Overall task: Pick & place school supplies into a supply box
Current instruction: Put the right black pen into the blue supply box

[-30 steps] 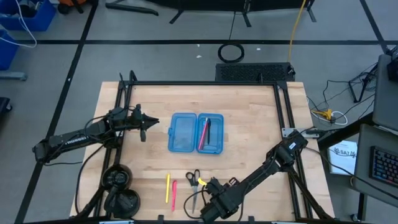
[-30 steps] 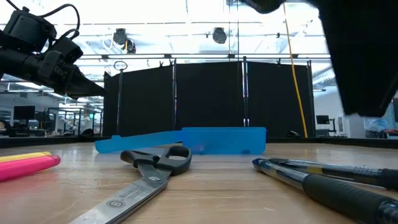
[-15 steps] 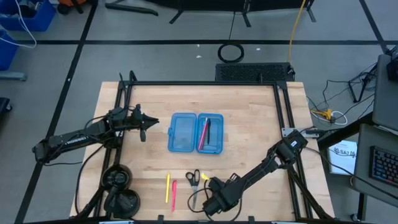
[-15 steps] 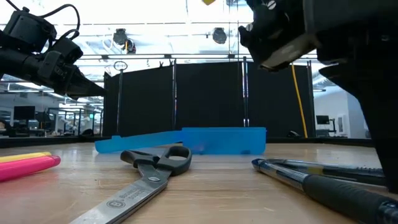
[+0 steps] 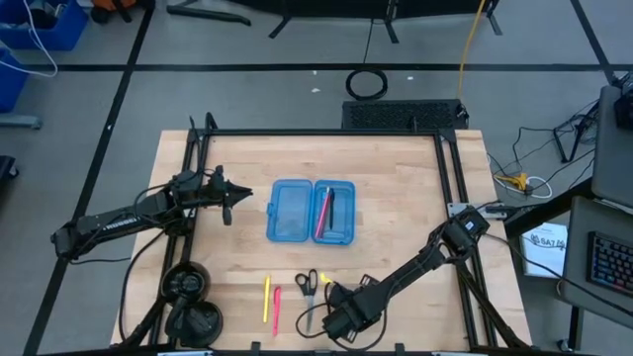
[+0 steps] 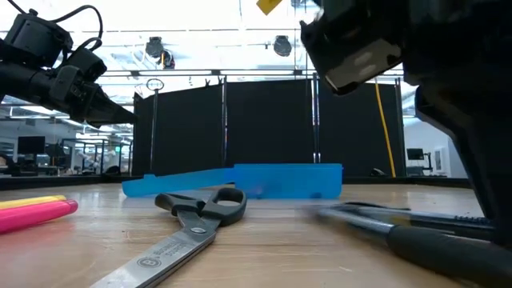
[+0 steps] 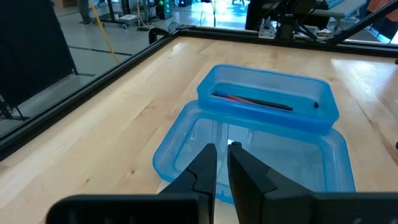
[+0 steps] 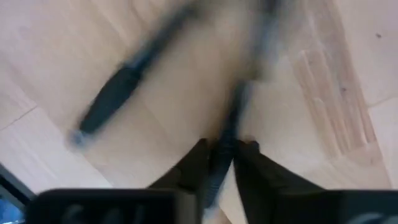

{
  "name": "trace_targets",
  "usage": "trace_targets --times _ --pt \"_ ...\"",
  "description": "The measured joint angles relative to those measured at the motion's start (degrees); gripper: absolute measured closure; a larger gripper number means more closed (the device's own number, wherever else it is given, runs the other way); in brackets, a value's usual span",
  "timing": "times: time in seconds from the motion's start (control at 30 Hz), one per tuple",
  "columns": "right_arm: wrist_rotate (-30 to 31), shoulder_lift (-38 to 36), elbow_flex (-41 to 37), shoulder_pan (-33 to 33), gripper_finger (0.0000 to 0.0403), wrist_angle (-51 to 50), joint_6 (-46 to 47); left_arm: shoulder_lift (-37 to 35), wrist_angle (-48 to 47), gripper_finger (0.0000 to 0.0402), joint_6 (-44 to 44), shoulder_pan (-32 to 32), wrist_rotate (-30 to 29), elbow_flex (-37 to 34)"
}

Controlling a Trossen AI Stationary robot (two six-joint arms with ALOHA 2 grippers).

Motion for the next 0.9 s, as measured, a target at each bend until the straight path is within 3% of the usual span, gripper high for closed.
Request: trace_targets --times 0.07,0.3,0.7,0.9 --pt "-0.4 -0.1 0.0 -0.3 0.0377 -0.4 0.3 0.0 0.0 0.036 0.0 0.0 0.0 0.0" --pt "1.2 -1.3 -0.2 -0.5 0.037 -0.8 0.4 0.0 0.0 0.036 0.0 0.0 0.0 0.0" --pt "21.6 -21.2 -0.7 0.3 0.0377 -8.9 9.3 0.3 0.0 0.036 0.3 0.0 -1.2 0.0" --pt "34.0 -27.4 -0.8 -0.7 0.0377 -6.4 14.6 0.3 0.1 0.036 -0.1 0.0 -1.4 0.0"
